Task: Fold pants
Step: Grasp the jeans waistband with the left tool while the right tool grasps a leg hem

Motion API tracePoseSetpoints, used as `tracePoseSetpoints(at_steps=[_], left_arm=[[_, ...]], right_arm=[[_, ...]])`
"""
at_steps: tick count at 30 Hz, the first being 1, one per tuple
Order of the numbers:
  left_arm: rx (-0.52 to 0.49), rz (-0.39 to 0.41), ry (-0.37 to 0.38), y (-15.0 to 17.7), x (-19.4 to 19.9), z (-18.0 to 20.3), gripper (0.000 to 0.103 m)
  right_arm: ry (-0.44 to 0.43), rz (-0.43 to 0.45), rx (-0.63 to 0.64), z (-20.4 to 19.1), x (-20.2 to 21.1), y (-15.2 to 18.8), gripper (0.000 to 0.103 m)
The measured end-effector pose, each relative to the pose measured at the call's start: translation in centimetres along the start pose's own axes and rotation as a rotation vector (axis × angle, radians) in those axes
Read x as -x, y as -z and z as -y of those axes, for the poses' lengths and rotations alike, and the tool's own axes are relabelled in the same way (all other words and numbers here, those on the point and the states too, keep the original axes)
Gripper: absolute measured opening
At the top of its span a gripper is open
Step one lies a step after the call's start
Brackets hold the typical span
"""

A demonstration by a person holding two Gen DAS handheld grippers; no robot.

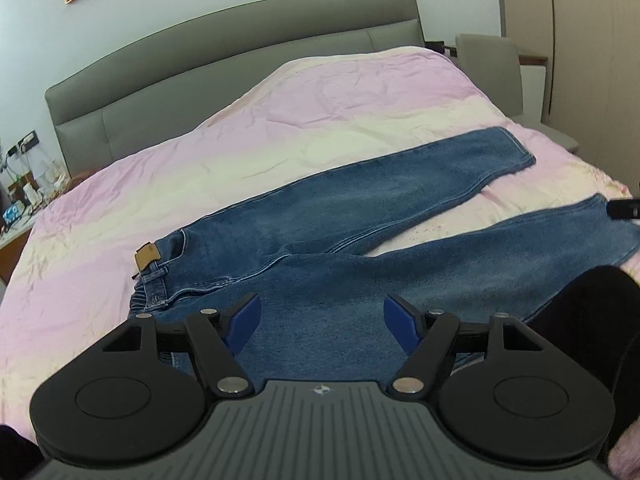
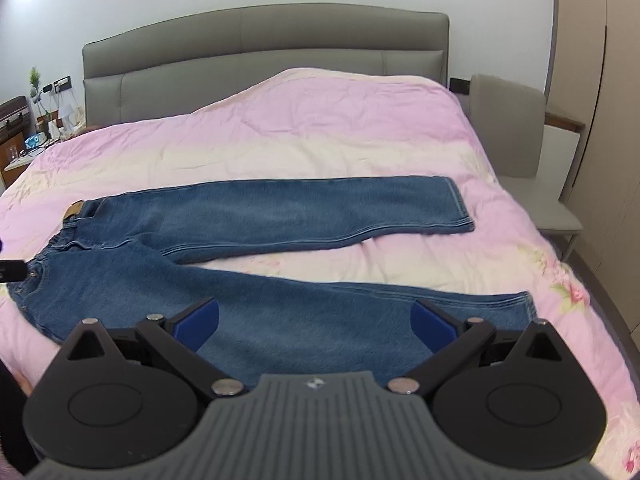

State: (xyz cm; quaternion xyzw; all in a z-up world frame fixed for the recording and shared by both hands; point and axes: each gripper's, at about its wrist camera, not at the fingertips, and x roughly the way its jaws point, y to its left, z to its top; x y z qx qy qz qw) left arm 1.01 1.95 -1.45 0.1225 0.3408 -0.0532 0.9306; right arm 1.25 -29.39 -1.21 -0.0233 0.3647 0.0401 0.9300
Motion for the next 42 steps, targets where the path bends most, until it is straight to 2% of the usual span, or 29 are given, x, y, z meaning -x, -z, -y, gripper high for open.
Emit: tracePoseSetpoints(at_steps=[2, 6, 8, 10, 13, 16, 18, 21, 24, 27, 32, 36, 39, 40, 42], left_arm=[[-0.068, -0.012, 0.009, 0.2, -0.4, -0.8, 0.082], [-0.186, -0.032, 0.033, 0.8, -1.4, -2.6, 0.081], [-0.243, -0.04, 0.078, 1.2, -2.0, -3.6, 0.081], [-0.3, -0.091, 0.088, 1.6, -3.2, -4.6, 0.081], [-0.387, -0.17, 0.1, 2.6, -5.3, -5.7, 0.081], [-0.488, -0.284, 0.105, 4.3, -8.3, -6.8, 0.081], [-0.545, -0.378, 0.098, 5.8, -10.5, -7.3, 0.081], [-0.595, -0.486, 0.076, 7.9, -13.3, -8.2, 0.081], [-0.623, -0.563, 0.075, 9.5, -15.6, -8.6, 0.081], [-0.662, -0.578, 0.054, 10.2, -16.7, -8.2, 0.081], [-0.699, -0.573, 0.016, 11.1, -18.0, -7.2, 0.088], [-0.7, -0.584, -0.02, 11.2, -18.8, -6.5, 0.087], [-0.699, -0.579, -0.049, 11.2, -18.7, -5.9, 0.077], [-0.71, -0.57, -0.062, 11.2, -18.4, -5.6, 0.068], [-0.731, -0.548, -0.084, 11.4, -18.0, -5.2, 0.056]], right_arm=[[0.04, -0.032, 0.011, 1.4, -0.9, -0.1, 0.098], [0.054, -0.09, 0.028, 4.2, -2.6, 0.6, 0.097], [0.06, -0.1, 0.051, 5.5, -3.2, 0.9, 0.096], [0.028, -0.092, 0.074, 6.8, -3.7, 1.3, 0.091], [0.016, -0.133, 0.052, 8.6, -4.7, 1.6, 0.088], [0.008, -0.169, 0.045, 10.3, -6.1, 2.1, 0.075], [0.015, -0.173, 0.06, 11.1, -6.7, 2.4, 0.073], [0.006, -0.178, 0.12, 12.0, -7.4, 3.0, 0.064], [0.0, -0.224, 0.146, 13.2, -8.4, 3.3, 0.063], [-0.004, -0.262, 0.188, 14.6, -9.3, 3.6, 0.063], [-0.027, -0.32, 0.392, 15.2, -10.3, 5.3, 0.063], [-0.043, -0.39, 0.546, 15.0, -11.3, 7.5, 0.063], [-0.017, -0.4, 0.622, 14.8, -12.0, 8.8, 0.063], [0.002, -0.388, 0.634, 14.8, -12.3, 9.1, 0.063], [0.019, -0.364, 0.627, 15.0, -12.4, 9.3, 0.054]])
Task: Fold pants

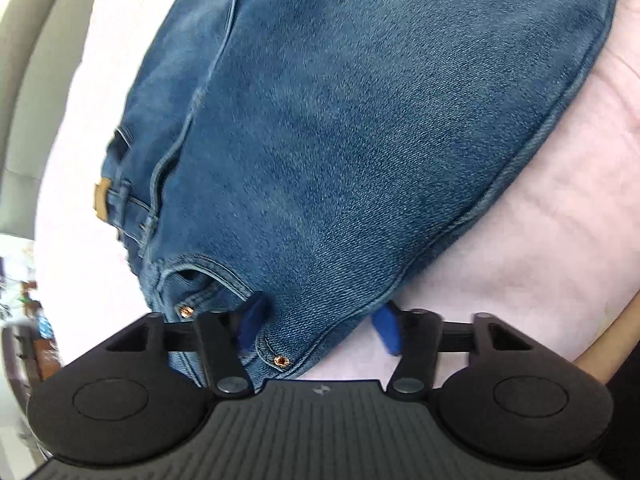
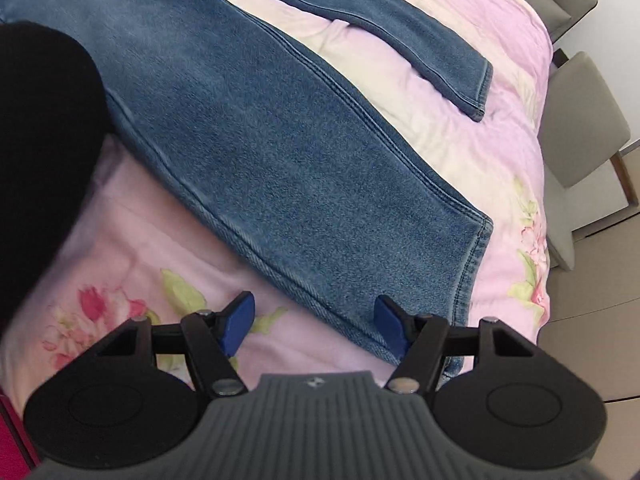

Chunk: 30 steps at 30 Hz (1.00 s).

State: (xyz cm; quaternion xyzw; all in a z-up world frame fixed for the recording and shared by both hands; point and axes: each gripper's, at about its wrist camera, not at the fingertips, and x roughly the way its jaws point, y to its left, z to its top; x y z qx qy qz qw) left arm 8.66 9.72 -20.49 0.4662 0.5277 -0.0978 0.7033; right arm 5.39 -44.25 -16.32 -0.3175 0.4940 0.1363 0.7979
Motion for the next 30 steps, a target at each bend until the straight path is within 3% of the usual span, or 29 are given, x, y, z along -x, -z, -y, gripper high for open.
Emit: tracePoseSetpoints(at_steps=[2, 5, 14, 21, 24, 30], left_arm=[[0.013, 0.001, -0.032, 0.0, 0.4, 0.0, 0.041], [0.086, 0.026, -0.051, 0.2, 1.7, -0.7, 0.034], [0.381, 0.182, -0.17, 0.9, 9.0, -6.0, 0.025], [0.507, 0.248, -0.216, 0.5, 13.9, -13.1, 0.022], [0.477, 0.232, -0.236, -1.3, 13.6, -14.7, 0.022], [0.416, 0.168, -0.265, -5.3, 10.5, -16.1, 0.022]], right_arm=[[0.047, 0.01, -0.006, -0.1, 0.0, 0.0, 0.026], [0.105, 0.047, -0.024, 0.1, 1.2, -0.5, 0.014], [0.296, 0.253, -0.106, 3.6, 9.9, -5.1, 0.005], [0.382, 0.381, -0.159, 7.6, 16.5, -10.2, 0.003], [0.41, 0.371, -0.133, 8.7, 15.9, -13.1, 0.003], [0.4, 0.282, -0.095, 11.2, 8.9, -19.3, 0.003]])
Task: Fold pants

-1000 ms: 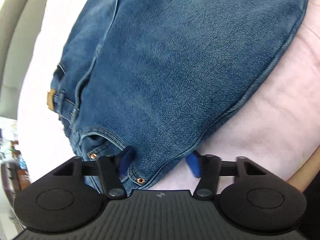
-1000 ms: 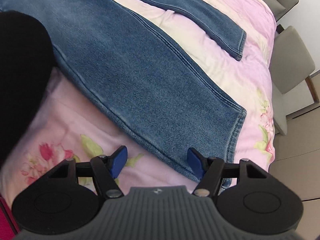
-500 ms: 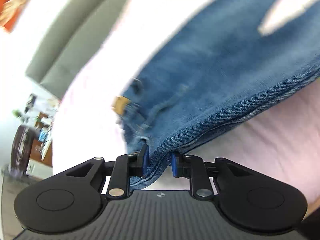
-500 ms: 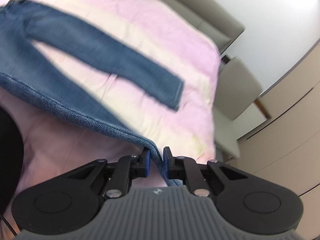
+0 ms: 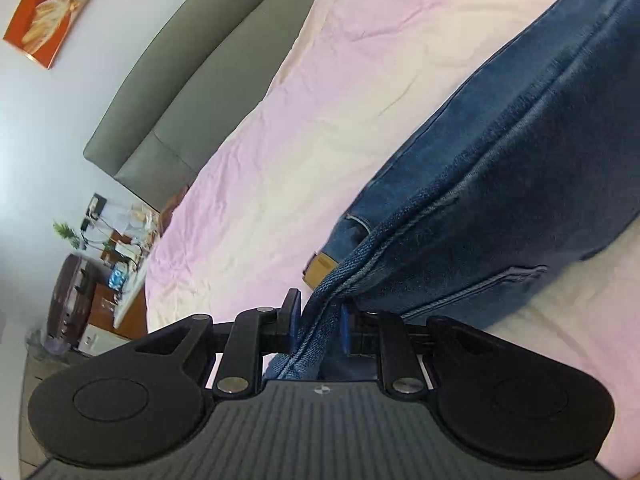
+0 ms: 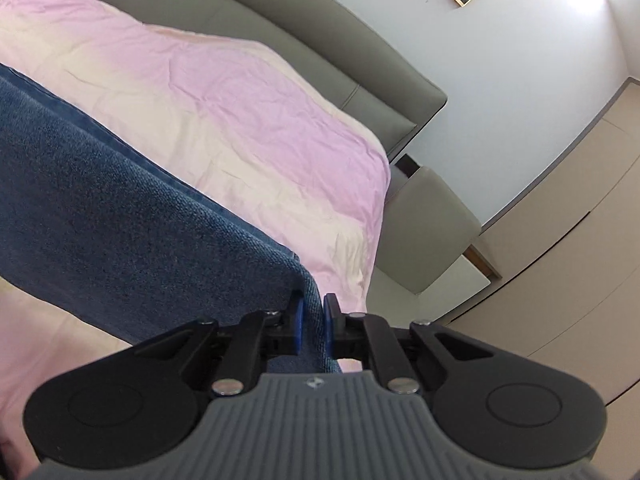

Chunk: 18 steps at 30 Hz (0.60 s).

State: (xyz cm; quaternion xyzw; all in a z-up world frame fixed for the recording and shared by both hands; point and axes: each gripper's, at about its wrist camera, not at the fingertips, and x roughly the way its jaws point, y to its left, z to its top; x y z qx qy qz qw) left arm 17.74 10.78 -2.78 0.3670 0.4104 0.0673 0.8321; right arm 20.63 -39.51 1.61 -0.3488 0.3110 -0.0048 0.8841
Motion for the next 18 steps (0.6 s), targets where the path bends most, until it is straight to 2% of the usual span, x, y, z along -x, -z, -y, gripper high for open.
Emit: tracePoseSetpoints(at_steps=[3, 8, 10, 14, 18], left_arm=[[-0.015, -0.006, -0.032, -1.6, -2.4, 0.3, 0.022], [-0.033, -0.043, -0.039, -4.8, -7.4, 0.7, 0.022], [-0.024, -0.069, -0.017, -5.5, -10.1, 1.0, 0.022], [0.024, -0.149, 0.08, -5.8, -15.5, 1.2, 0.022], [0.063, -0.199, 0.138, -5.2, -19.0, 1.8, 0.023]], right_arm=[[-0.013, -0.04, 0.042, -1.1, -4.5, -1.6, 0.003], [-0.033, -0.097, 0.072, -2.6, -12.6, -4.7, 0.003], [-0.04, -0.12, 0.082, -3.2, -16.0, -5.9, 0.003], [-0.066, -0.171, 0.111, -5.4, -22.3, -7.3, 0.003], [-0.09, -0.214, 0.169, -7.6, -27.4, -8.4, 0.003]])
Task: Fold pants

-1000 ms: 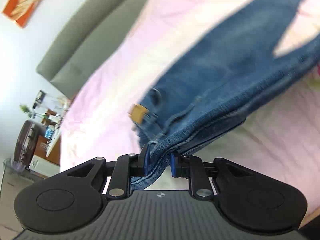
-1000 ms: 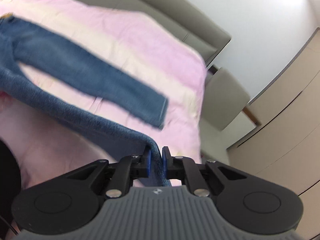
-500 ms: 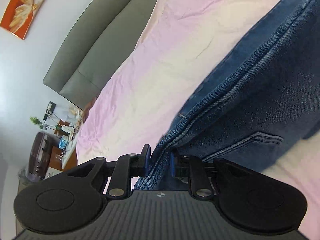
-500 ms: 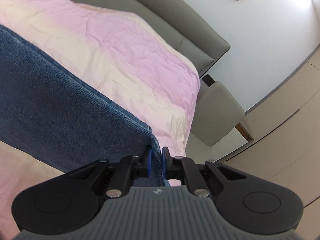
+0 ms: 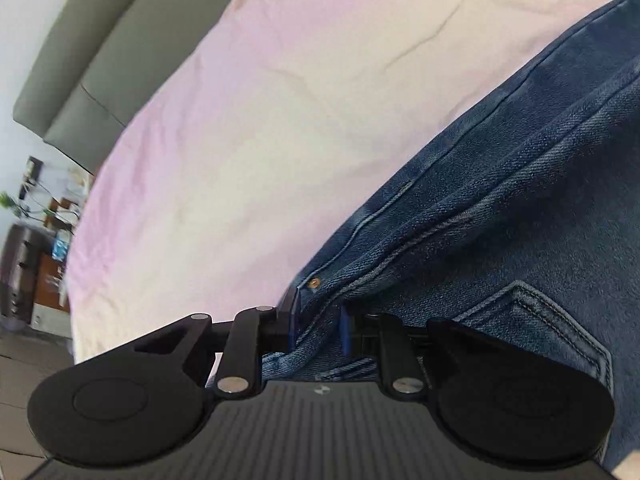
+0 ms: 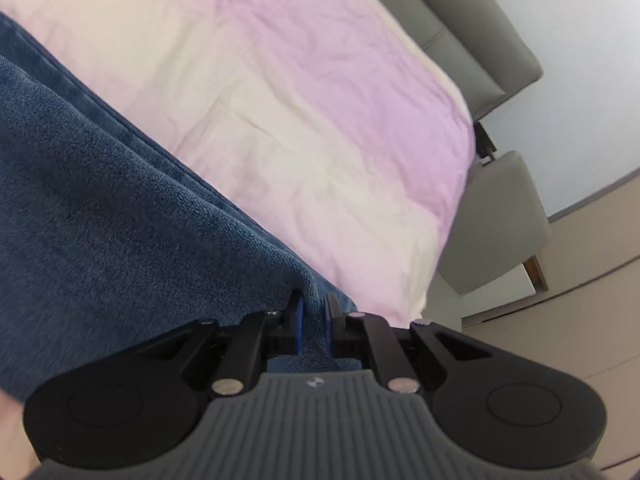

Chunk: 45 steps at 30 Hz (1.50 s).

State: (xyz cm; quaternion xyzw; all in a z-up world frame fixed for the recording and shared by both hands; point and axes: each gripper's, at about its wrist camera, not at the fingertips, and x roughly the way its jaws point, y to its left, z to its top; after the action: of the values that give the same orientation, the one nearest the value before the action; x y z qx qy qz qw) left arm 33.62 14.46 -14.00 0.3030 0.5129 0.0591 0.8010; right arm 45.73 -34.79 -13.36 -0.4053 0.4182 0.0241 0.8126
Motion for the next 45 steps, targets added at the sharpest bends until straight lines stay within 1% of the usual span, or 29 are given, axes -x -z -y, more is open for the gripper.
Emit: tracePoseSetpoints(at_steps=[2, 4, 7, 9, 11, 13, 15, 17, 21, 22, 23, 27, 29, 31, 33, 34, 35, 36, 37, 38, 39, 41, 43, 45], left_arm=[[0.027, -0.004, 0.025, 0.4, -0.9, -0.1, 0.023], [0.051, 0.013, 0.043, 0.8, -1.7, -0.3, 0.023], [0.055, 0.04, 0.024, 2.1, -0.9, -0.1, 0.023], [0.061, 0.067, -0.003, 2.8, 0.6, -0.3, 0.022], [0.073, 0.105, -0.016, 3.3, 3.3, -0.1, 0.022], [0.099, 0.107, -0.003, 3.5, 4.9, -0.9, 0.022], [0.114, 0.094, 0.004, 3.0, 5.6, -1.3, 0.022], [0.106, 0.084, -0.008, 1.8, 5.1, -1.3, 0.022], [0.083, 0.063, -0.019, 0.4, 3.4, 0.5, 0.022], [0.066, 0.048, -0.021, -0.4, 2.7, 1.6, 0.022], [0.068, 0.036, -0.019, -1.4, 1.3, 1.8, 0.022], [0.073, 0.018, -0.008, -1.0, -0.1, 2.5, 0.023], [0.065, 0.014, -0.003, -0.7, -0.3, 2.9, 0.023], [0.038, 0.015, -0.016, -0.6, -0.1, 3.5, 0.028], [0.019, 0.015, -0.012, -0.4, 0.4, 3.5, 0.029], [0.019, 0.013, -0.005, -0.4, 0.9, 3.2, 0.032], [0.023, 0.013, 0.0, -0.4, 1.2, 3.1, 0.043], [0.036, 0.015, -0.004, -0.3, 1.7, 2.6, 0.057], [0.065, 0.031, -0.005, 0.0, 2.4, 1.9, 0.08], [0.098, 0.054, 0.005, 0.3, 3.4, 1.2, 0.083], [0.127, 0.062, 0.017, 0.8, 4.2, 0.5, 0.081], [0.202, 0.054, 0.038, 1.8, 5.6, -1.1, 0.08], [0.281, 0.051, 0.072, 3.5, 7.3, -2.6, 0.079], [0.379, 0.032, 0.104, 5.6, 8.3, -4.8, 0.079]], right_arm=[[-0.017, -0.027, 0.015, -0.4, -2.1, -0.6, 0.003], [-0.029, -0.045, 0.027, -1.1, -3.4, -0.8, 0.003], [-0.026, -0.064, 0.043, -2.1, -4.6, -0.3, 0.003], [-0.015, -0.051, 0.042, -2.2, -4.3, 0.0, 0.002], [0.002, -0.017, 0.038, -1.9, -3.0, 0.1, 0.002], [0.002, 0.01, -0.013, -0.8, -1.6, 0.2, 0.002], [0.003, 0.014, -0.049, 0.0, -1.0, 0.0, 0.002], [0.014, 0.007, -0.069, 0.3, -1.0, -0.5, 0.002], [0.036, -0.01, -0.075, -0.4, -2.1, -1.5, 0.002], [0.04, -0.017, -0.072, -1.0, -2.6, -1.6, 0.002], [0.041, -0.021, -0.075, -1.4, -3.0, -1.5, 0.002], [0.043, -0.042, -0.071, -2.1, -5.8, -2.0, 0.003], [0.043, -0.047, -0.069, -2.5, -6.5, -2.0, 0.003], [0.039, -0.05, -0.068, -2.7, -7.0, -1.9, 0.004], [0.029, -0.046, -0.083, -1.8, -7.4, -2.0, 0.006], [0.028, -0.042, -0.09, -1.6, -7.2, -2.0, 0.007], [0.03, -0.038, -0.097, -1.4, -6.8, -1.9, 0.013], [0.037, -0.029, -0.106, -1.1, -6.3, -1.9, 0.021], [0.047, -0.011, -0.122, -0.9, -5.6, -1.9, 0.052], [0.051, 0.014, -0.143, -0.6, -4.8, -1.8, 0.071], [0.043, 0.036, -0.164, -0.4, -3.9, -1.7, 0.073], [0.012, 0.044, -0.198, -0.6, -2.0, -1.4, 0.072], [-0.018, 0.056, -0.227, -1.0, 0.0, -1.0, 0.072], [-0.068, 0.071, -0.261, -1.8, 2.2, -0.3, 0.072]])
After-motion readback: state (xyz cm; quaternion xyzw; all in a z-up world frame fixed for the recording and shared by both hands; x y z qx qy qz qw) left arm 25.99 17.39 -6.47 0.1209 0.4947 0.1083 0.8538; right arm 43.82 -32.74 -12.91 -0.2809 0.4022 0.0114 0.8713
